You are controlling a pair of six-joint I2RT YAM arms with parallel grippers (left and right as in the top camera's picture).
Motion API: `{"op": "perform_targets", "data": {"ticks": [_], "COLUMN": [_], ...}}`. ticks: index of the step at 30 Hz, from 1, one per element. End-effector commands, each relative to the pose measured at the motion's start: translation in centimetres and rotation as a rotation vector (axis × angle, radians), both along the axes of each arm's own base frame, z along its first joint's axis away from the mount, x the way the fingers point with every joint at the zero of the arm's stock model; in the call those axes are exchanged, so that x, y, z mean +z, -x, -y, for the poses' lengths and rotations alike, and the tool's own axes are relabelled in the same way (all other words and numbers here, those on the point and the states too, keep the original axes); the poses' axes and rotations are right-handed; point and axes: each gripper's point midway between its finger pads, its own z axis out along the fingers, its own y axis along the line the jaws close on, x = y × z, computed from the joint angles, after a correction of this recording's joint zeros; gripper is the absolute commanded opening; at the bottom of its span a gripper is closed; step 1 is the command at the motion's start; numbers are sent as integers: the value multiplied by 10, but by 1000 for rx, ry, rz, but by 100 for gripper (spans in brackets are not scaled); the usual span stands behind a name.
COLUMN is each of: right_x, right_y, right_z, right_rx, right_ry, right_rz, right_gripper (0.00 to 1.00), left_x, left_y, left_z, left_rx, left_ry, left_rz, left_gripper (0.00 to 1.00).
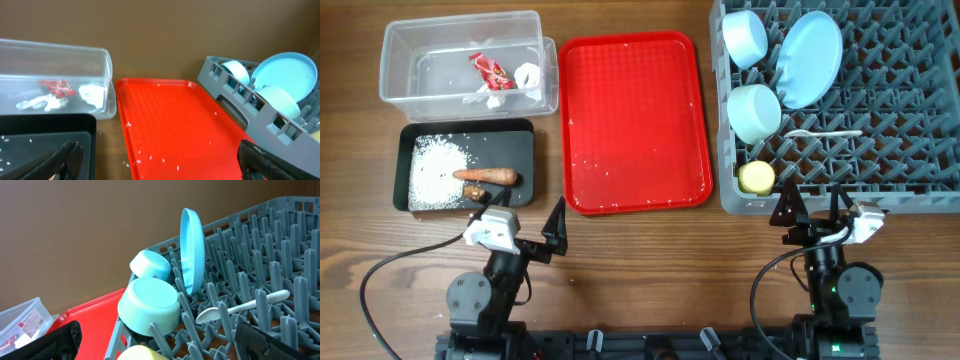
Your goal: Sort waste into correct bins and load items into the dishwasher rack
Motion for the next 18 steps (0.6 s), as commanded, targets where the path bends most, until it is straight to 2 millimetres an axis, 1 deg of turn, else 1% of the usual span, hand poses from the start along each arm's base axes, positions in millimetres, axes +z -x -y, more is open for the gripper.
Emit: {"op": "perform_targets", "data": {"ticks": [1,2,6,18], "right_x": [3,3,3,3], "right_y": [1,1,1,1], "right_z": [1,1,1,1], "right_rx": [-10,-10,-10,-10], "right_ry": [-13,-13,-13,-13], "right_rz": [14,14,14,14], "right_gripper": [100,100,100,100], "left_x": [-18,-24,-23,-23], "left_y": [4,5,6,6], "left_z": [6,7,11,10], "left_rx": [-37,-45,-59,-58], "left_ry": [-20,-20,-21,-21], "left_rz": [-58,-84,-78,-79], "left_gripper": [100,100,100,100]}}
